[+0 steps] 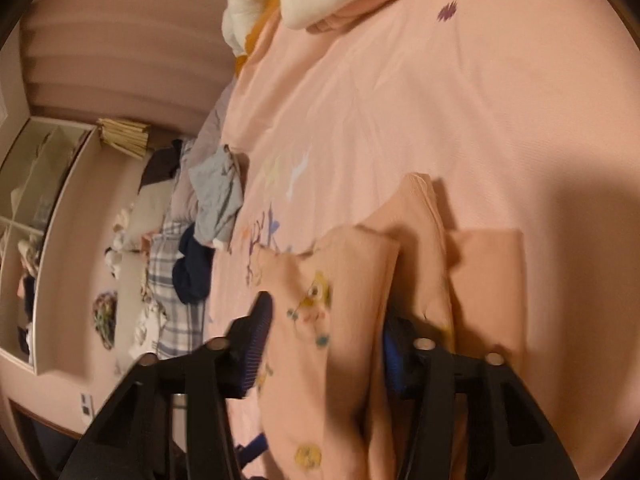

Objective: Fold small clothes

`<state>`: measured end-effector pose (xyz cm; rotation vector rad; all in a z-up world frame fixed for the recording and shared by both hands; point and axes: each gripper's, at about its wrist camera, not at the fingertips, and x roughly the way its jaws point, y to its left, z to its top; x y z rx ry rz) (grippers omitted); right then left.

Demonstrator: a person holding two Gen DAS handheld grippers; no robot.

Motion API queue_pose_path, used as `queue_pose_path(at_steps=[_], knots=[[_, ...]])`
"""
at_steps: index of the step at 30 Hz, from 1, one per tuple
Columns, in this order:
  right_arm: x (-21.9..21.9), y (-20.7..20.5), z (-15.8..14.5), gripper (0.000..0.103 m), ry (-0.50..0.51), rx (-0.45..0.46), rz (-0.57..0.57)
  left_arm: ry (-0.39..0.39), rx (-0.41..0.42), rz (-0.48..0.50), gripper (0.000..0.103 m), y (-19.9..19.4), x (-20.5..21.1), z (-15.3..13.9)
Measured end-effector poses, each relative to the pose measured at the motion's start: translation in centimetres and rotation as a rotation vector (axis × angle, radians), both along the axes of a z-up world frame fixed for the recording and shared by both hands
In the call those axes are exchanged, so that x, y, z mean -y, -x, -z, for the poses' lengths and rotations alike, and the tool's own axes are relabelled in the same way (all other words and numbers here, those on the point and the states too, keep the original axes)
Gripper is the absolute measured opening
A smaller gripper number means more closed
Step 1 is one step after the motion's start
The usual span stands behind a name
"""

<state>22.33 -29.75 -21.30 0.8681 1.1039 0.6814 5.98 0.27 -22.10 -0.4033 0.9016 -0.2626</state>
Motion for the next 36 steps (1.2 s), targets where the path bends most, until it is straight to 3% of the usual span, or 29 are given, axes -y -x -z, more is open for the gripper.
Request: queue_pose_path(at_steps=[2,5,8,10,13,17,18,21,25,29,32,34,36], knots=[[0.2,-0.2,0.4,0.013,0.056,-0.019,0.040,0.017,-0.004,-0.017,0.077,0.0,-0.9,0.1],[0.9,0.4,-0.3,0.010,0.052,0.026,0.055,0.031,-0.016,-0.047,0.077,-0.1,-2.0,0.2],[1.0,2.2,-3.5,0.010,0.124,0.169,0.050,0.039,-0.029,-0.073,0.077,-0.4,-2.6,0.4],[0.7,3.3,-5.8,0.010,0.233,0.259,0.034,0.045,-0.032,-0.073,0.077,-0.3,-2.5,0.4],[0.3,3.4,-7.2,0.010,0.393,0.315,0.037,0.035,-0.023,-0.067,0.077,-0.2,-2.0,0.2],[1.2,2.7,-5.6,0.010,0.623,0.282,0.092,0.021,-0.020,-0.055,0.077,-0.2,-1.6,0.2],[1.5,2.5,-4.9,0.015,0.649,0.260,0.098,0.019,-0.022,-0.054,0.077,-0.3,-1.6,0.2],[2.3,2.3,-4.4,0.022,0.648,0.190,0.096,0.015,-0.023,-0.064,0.077,-0.4,-1.6,0.3],[2.4,4.3,-7.4,0.022,0.705,0.325,0.132,-0.006,-0.019,-0.088,0.077,-0.6,-1.7,0.2],[0.3,7.3,-9.6,0.022,0.602,0.398,0.028,-0.001,-0.021,-0.082,0.077,-0.6,-1.6,0.1],[-1.5,9.5,-7.3,0.022,0.573,0.373,-0.099,-0.014,-0.018,-0.075,0.077,-0.4,-1.5,0.0],[-1.3,10.5,-4.4,0.022,0.659,0.307,-0.101,-0.024,-0.011,-0.076,0.077,-0.1,-1.4,-0.1],[0.1,11.7,-2.9,0.022,0.645,0.300,-0.051,-0.022,-0.005,-0.076,0.077,0.3,-1.6,-0.2]])
